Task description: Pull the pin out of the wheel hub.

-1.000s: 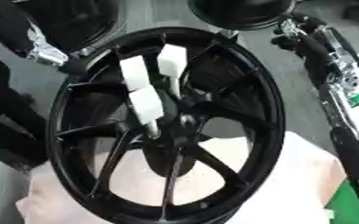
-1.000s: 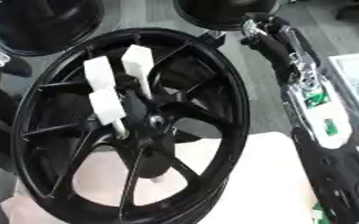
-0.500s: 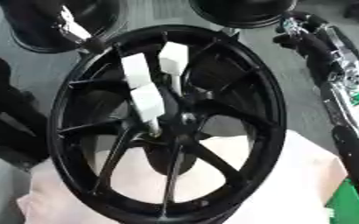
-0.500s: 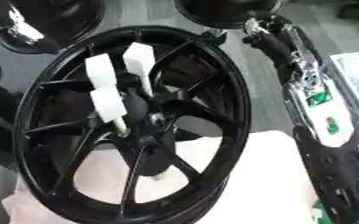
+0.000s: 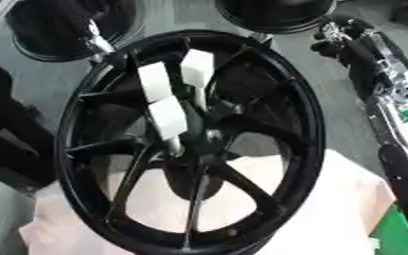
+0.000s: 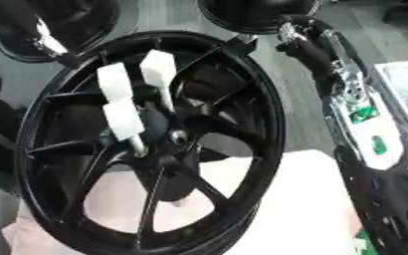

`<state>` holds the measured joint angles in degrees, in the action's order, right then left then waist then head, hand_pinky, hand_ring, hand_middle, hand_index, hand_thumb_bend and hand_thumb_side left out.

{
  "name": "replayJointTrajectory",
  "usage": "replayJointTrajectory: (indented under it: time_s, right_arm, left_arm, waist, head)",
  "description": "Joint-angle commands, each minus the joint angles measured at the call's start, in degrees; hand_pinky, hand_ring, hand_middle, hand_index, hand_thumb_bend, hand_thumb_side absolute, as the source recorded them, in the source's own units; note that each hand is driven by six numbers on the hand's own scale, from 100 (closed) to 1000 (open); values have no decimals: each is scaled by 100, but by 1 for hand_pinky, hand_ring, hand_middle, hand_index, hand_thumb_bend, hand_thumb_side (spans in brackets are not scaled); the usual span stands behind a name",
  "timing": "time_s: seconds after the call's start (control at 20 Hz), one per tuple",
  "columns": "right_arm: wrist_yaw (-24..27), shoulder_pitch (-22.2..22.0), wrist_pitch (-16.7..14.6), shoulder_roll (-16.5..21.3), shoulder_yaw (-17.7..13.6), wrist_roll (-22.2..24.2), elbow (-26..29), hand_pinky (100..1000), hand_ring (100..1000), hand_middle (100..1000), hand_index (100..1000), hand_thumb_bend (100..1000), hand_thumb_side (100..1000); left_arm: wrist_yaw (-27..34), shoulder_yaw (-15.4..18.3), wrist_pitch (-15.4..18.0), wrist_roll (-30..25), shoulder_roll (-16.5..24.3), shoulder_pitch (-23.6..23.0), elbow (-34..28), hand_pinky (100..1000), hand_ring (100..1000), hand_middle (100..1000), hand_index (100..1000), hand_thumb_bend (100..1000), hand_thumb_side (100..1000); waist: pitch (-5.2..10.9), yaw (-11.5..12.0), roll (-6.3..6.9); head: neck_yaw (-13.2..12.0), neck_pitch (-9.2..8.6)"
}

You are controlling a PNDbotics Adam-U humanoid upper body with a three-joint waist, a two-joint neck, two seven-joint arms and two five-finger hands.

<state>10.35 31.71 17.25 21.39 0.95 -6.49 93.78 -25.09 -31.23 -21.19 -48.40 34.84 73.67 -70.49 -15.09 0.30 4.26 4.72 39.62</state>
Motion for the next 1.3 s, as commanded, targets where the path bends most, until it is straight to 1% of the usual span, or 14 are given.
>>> replayJointTrajectory:
  time_s: [0.05, 0.3, 0.55, 0.75, 0.9, 1.3]
  right_arm:
    - [-19, 73, -2, 45, -2, 19, 53, 835, 673, 617, 804, 152, 474]
    - [-25, 73, 2, 39, 8, 30, 45, 836, 673, 617, 805, 153, 478]
    - [-31, 75, 6, 39, 19, 44, 37, 836, 674, 618, 805, 154, 479]
    - [-42, 68, 10, 48, 27, 57, 20, 836, 674, 618, 805, 154, 479]
    - [-47, 65, 10, 52, 30, 62, 14, 836, 674, 618, 805, 155, 480]
    - [-49, 75, 10, 50, 31, 72, 11, 836, 675, 619, 806, 155, 479]
  left_arm:
    - [-177, 86, -282, -357, -1, 157, 131, 909, 863, 807, 832, 797, 281]
    - [-54, 101, -205, -357, -7, 174, 98, 909, 862, 809, 834, 791, 288]
    - [205, 137, -112, -357, 42, 174, -7, 908, 863, 811, 831, 786, 305]
    - [558, 175, 122, -357, 67, 191, -36, 907, 866, 813, 829, 775, 324]
    - [759, 175, 226, -357, 68, 207, -34, 905, 866, 813, 827, 766, 327]
    - [1209, -2, 140, -357, 58, 197, -90, 900, 865, 809, 820, 756, 335]
  waist:
    - [189, -10, -22]
    - [190, -18, -15]
    - [192, -22, -12]
    - [193, -15, -13]
    - [196, -13, -11]
    - [198, -28, 2]
  head:
    - [-30, -75]
    - [-47, -110]
    - [-64, -76]
    - [-75, -60]
    - [-81, -56]
    - [-61, -55]
